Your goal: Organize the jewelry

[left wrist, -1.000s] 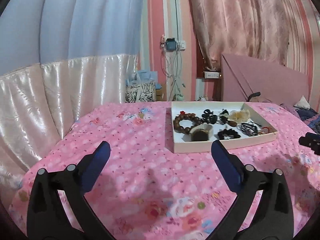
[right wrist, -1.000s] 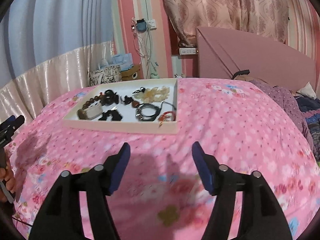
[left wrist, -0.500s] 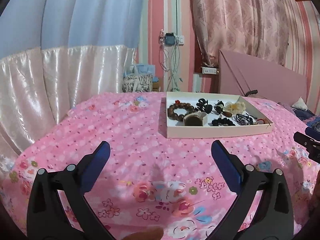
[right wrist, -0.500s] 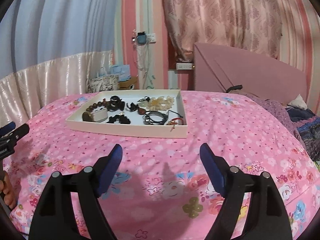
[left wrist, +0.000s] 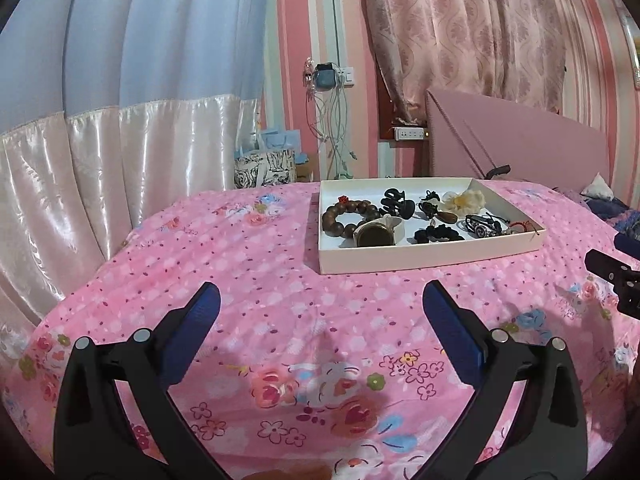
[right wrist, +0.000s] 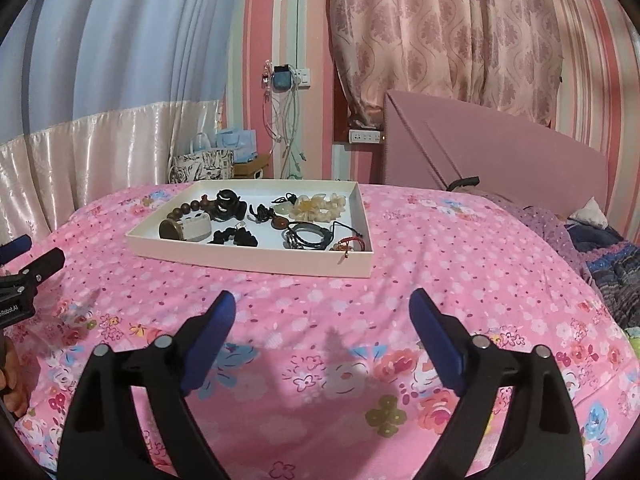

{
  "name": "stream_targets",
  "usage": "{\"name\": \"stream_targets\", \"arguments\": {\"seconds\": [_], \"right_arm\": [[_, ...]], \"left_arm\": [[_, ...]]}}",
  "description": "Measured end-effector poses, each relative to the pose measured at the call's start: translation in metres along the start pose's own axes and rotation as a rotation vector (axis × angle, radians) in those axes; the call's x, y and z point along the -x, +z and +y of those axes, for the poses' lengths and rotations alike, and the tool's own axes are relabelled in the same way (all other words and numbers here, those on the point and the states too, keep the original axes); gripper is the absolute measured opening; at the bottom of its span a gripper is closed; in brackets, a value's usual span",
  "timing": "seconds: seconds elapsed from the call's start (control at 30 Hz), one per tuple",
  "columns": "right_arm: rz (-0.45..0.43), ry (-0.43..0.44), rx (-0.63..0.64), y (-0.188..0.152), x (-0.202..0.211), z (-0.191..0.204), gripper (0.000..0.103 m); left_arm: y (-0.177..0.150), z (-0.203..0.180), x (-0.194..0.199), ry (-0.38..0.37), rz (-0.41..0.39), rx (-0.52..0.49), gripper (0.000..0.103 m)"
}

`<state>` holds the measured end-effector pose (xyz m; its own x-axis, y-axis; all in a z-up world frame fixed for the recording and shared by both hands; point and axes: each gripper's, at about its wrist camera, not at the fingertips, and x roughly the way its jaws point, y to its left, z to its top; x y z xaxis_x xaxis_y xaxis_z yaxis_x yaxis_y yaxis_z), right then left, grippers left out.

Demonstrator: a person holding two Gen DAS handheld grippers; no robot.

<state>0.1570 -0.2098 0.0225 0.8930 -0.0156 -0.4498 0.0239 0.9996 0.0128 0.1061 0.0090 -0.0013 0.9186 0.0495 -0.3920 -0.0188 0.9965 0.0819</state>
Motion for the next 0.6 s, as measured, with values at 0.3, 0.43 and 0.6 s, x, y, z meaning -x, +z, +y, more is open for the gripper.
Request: {"name": "stream_targets", "arguments": {"seconds": [0.3, 0.43, 0.6], "right_arm": [[0.015, 0.005, -0.009, -0.0001, -0.0028, 0.0003, 0.093], [0.016, 0.003, 0.002, -0.0007, -0.0028, 0.0015, 0.093], [0.006, 0.009, -0.012, -0.0005, -0.0008, -0.0023, 0.093]], "left_arm": [[0.0002, 0.0026, -0.0011, -0.012, -0.005, 0.021, 0.100], [-0.0011, 0.0042, -0.0007, -0.016, -0.006, 0.027, 0.100], [-0.0013, 0.0016, 0.0025, -0.017, -0.025, 0.012, 0.100]]}}
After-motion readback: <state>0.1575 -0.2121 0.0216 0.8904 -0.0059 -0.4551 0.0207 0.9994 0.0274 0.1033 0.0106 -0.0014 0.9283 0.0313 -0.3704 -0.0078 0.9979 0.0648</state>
